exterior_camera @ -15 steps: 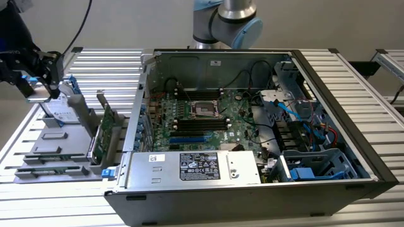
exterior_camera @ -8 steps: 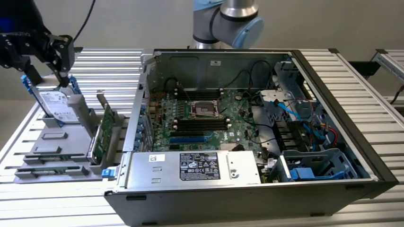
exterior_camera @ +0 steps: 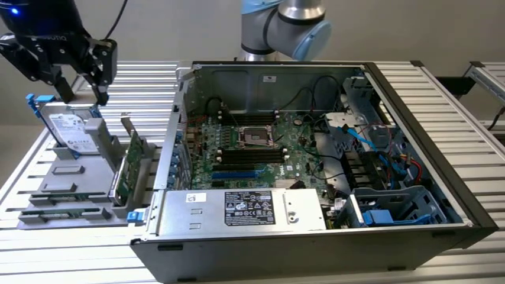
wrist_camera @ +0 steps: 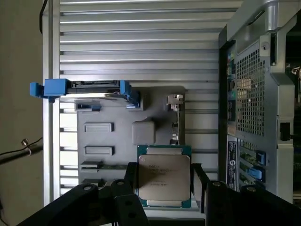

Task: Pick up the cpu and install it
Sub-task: 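Pick up the cpu and move it towards the insertion slot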

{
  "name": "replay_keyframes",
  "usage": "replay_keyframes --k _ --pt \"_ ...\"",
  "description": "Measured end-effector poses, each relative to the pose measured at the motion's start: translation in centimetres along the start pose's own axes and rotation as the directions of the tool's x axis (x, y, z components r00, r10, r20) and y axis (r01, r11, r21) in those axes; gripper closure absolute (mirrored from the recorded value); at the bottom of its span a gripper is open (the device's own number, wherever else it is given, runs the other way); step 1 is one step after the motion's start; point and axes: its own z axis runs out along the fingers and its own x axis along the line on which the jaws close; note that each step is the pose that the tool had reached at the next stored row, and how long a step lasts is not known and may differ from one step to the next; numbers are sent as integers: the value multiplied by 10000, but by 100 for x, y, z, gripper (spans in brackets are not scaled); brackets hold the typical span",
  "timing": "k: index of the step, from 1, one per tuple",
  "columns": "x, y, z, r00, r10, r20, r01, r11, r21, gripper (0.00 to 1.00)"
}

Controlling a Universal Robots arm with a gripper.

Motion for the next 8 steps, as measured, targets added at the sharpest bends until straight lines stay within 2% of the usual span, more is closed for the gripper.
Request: replay_keyframes --k 8 --pt "-363 52 -14 10000 -2 1 2 10000 1 45"
